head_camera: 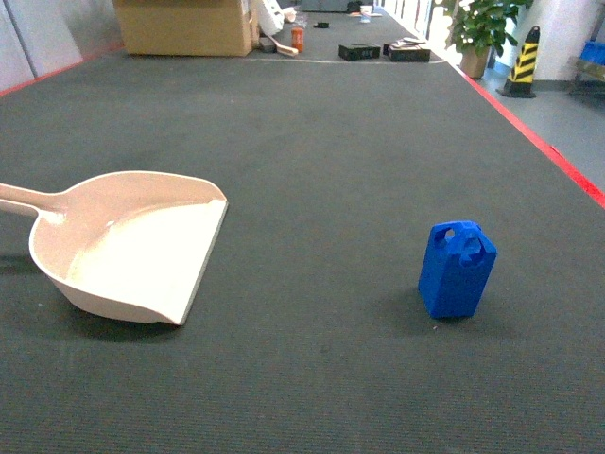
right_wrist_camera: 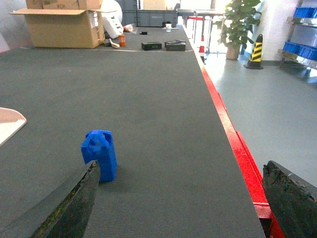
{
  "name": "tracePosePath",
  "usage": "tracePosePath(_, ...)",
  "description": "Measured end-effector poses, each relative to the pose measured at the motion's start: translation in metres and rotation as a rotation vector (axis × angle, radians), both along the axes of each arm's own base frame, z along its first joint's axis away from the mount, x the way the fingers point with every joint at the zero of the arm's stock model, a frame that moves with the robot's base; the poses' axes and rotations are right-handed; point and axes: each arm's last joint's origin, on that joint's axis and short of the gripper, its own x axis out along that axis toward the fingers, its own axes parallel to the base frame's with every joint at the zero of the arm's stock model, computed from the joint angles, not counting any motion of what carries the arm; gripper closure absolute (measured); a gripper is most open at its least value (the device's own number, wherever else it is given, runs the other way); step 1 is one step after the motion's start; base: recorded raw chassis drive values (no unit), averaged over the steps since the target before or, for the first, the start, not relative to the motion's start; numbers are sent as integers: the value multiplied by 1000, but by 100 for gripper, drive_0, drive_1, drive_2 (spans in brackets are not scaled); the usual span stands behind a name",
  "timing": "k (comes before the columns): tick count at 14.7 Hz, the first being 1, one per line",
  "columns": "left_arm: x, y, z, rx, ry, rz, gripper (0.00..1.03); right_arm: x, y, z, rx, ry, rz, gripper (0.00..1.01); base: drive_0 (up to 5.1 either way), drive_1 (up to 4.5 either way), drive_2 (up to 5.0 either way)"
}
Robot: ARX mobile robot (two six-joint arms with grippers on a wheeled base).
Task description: Place part in tray to right shelf
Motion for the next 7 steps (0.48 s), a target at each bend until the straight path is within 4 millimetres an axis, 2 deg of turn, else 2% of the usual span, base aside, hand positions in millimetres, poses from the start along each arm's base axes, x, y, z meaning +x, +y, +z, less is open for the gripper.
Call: tracePosePath(7,0,0,0,0,0,0,5,0,0,0,0,0,0,3,0,0,0)
